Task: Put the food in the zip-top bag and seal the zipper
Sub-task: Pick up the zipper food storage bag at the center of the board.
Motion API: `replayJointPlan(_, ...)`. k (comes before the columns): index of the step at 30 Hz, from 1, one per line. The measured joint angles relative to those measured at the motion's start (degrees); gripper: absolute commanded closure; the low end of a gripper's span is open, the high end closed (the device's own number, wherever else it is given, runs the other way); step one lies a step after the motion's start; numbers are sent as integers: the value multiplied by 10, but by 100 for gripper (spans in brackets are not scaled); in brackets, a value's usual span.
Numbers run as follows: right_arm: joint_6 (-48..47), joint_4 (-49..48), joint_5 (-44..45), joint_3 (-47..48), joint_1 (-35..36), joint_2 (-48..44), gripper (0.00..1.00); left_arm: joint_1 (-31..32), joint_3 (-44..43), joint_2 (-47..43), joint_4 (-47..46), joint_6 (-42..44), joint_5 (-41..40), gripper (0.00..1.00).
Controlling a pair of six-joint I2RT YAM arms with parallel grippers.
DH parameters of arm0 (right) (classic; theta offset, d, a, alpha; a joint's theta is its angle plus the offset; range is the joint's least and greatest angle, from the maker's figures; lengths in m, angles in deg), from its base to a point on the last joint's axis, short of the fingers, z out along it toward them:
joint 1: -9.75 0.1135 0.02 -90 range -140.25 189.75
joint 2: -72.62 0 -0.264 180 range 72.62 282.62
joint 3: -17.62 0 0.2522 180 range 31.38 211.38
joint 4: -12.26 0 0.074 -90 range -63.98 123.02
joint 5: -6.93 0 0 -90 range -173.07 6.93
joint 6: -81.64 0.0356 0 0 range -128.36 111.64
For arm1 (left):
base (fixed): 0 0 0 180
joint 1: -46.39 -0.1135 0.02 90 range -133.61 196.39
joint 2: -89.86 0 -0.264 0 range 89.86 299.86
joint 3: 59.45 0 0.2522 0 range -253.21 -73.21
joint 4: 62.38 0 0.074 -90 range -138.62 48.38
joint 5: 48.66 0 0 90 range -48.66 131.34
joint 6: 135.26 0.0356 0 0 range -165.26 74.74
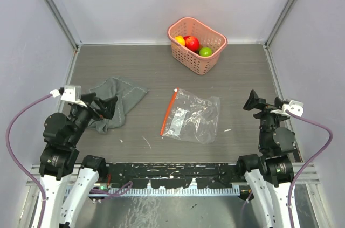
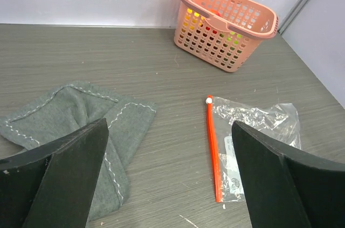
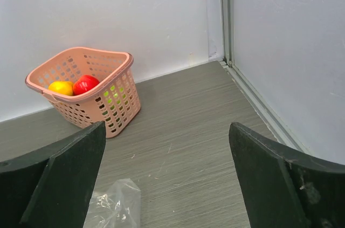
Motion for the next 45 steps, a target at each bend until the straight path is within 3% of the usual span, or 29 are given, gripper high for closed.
replayJointPlan(13,39,17,-7,12,0,5,0,1,-10,9,7,-14,21,2)
replayJointPlan(26,118,45,-115,4,0,49,0,18,-29,79,31,-108,94,2)
replayJointPlan(38,148,27,-257,-55,0,214,0,40,22,236,-3,-193,175,2)
replayJointPlan(45,182,-57,-322,-117,0,329,8,114,43,346,-66,-221,162,5)
